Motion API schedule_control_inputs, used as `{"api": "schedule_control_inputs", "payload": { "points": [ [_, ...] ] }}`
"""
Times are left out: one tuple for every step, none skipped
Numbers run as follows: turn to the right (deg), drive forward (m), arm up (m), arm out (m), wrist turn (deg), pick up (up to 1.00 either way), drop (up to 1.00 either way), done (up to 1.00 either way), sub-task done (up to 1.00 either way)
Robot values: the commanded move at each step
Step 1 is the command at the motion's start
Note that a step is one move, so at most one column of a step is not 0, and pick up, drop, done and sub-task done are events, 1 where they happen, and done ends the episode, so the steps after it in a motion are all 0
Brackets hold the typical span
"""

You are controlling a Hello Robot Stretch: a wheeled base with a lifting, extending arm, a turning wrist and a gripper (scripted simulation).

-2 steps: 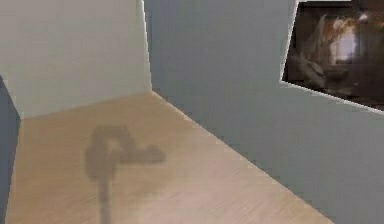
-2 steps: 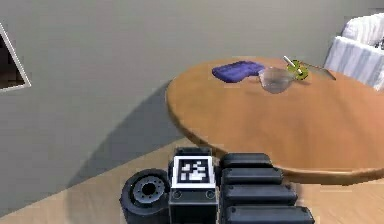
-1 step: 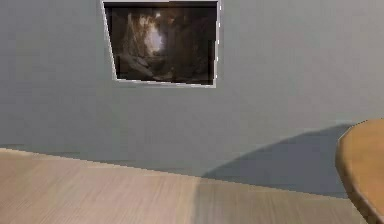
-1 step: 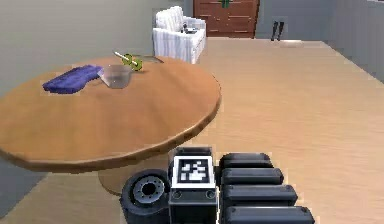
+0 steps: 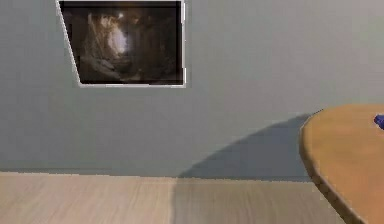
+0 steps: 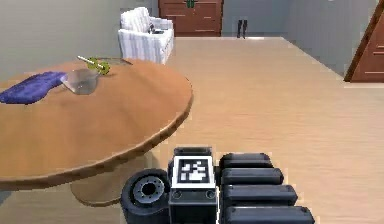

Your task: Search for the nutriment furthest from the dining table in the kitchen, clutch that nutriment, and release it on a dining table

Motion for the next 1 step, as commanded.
{"api": "schedule_control_inputs", "payload": {
  "points": [
    [0.0, 0.65, 0.0, 0.0, 0.0, 0.0, 0.0, 0.0, 0.0]
  ]
}}
